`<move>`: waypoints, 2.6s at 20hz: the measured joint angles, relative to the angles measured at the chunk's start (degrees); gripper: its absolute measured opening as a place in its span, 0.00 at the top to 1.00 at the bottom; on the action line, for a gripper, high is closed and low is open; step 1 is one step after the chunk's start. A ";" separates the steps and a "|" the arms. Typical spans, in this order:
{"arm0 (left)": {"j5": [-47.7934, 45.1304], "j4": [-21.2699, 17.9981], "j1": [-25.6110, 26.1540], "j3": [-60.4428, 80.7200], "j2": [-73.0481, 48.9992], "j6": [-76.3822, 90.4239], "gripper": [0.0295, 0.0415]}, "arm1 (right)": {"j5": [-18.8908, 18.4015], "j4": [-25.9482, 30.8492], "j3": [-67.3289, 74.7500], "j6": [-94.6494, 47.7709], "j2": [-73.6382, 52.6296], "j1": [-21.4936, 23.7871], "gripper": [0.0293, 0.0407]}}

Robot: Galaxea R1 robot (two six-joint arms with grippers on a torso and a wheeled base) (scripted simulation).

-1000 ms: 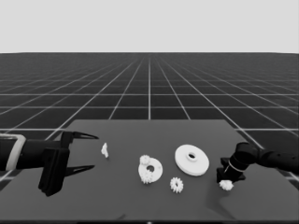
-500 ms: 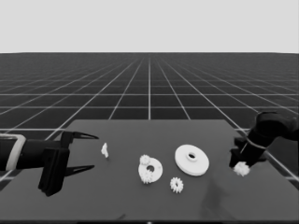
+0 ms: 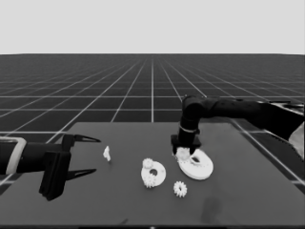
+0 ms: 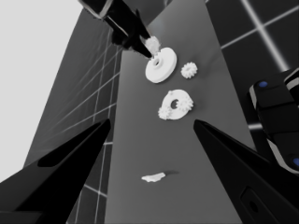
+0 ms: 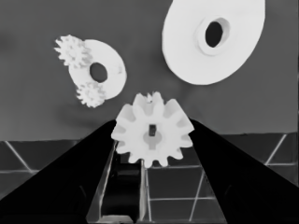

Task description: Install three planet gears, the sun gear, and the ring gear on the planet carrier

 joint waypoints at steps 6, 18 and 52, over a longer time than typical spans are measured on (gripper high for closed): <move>0.00 0.00 0.00 0.00 0.00 0.00 0.25 | -0.16 -0.21 -17.24 -5.23 14.07 -0.26 0.84; 0.00 0.00 0.00 0.00 0.00 0.00 0.25 | 5.93 -20.12 -26.07 -10.29 16.78 -21.08 0.56; 0.00 0.00 0.00 0.00 0.00 0.00 0.25 | 1.97 -25.34 5.48 2.45 -1.46 -25.36 0.19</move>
